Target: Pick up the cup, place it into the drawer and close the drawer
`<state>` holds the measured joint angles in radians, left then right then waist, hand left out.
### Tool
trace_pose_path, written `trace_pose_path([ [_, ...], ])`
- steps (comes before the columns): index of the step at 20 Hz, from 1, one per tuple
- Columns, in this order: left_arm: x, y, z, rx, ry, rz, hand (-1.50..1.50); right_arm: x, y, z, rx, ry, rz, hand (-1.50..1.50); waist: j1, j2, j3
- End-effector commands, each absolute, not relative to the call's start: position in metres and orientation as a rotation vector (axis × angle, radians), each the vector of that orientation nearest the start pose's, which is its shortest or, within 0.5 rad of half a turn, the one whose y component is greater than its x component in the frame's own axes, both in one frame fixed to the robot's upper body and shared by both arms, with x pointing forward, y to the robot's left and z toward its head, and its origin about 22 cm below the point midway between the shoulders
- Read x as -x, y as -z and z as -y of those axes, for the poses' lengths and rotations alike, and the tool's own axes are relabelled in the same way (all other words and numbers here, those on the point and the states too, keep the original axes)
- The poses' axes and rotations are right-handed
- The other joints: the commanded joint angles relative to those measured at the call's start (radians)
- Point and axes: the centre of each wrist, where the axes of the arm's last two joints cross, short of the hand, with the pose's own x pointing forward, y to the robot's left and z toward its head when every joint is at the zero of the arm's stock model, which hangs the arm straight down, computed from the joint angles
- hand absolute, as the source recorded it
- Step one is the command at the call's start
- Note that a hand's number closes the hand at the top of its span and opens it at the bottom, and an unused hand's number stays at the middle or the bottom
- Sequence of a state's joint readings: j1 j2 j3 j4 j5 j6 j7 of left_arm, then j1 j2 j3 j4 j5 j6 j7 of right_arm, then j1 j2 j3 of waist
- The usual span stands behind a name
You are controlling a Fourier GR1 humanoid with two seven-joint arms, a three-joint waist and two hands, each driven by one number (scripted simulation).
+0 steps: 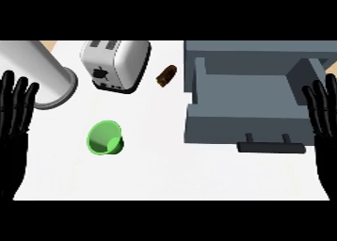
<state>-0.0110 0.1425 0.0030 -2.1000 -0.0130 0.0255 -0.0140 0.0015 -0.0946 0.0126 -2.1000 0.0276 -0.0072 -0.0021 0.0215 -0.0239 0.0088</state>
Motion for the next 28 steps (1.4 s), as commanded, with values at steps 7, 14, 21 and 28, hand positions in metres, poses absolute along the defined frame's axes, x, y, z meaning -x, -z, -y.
trace_pose_path([
  [7,-0.203,-0.103,-0.19,0.215,-0.025,1.937,-1.5,-0.21,-0.13,0.241,0.098,-0.209,2.048,-1.5,-0.031,0.027,-0.01],
  [14,-0.224,-0.088,-0.208,0.239,-0.064,1.894,-1.5,-0.221,-0.132,0.258,0.104,-0.216,2.052,-1.5,-0.024,0.024,-0.009],
  [21,-0.207,-0.042,-0.231,0.123,-0.097,1.818,-1.5,-0.232,-0.135,0.253,0.088,-0.206,2.022,-1.5,-0.018,0.024,-0.009],
  [28,-0.201,0.003,-0.249,-0.013,-0.138,1.765,-1.5,-0.215,-0.131,0.246,0.081,-0.224,2.018,-1.5,-0.023,0.023,-0.009],
])
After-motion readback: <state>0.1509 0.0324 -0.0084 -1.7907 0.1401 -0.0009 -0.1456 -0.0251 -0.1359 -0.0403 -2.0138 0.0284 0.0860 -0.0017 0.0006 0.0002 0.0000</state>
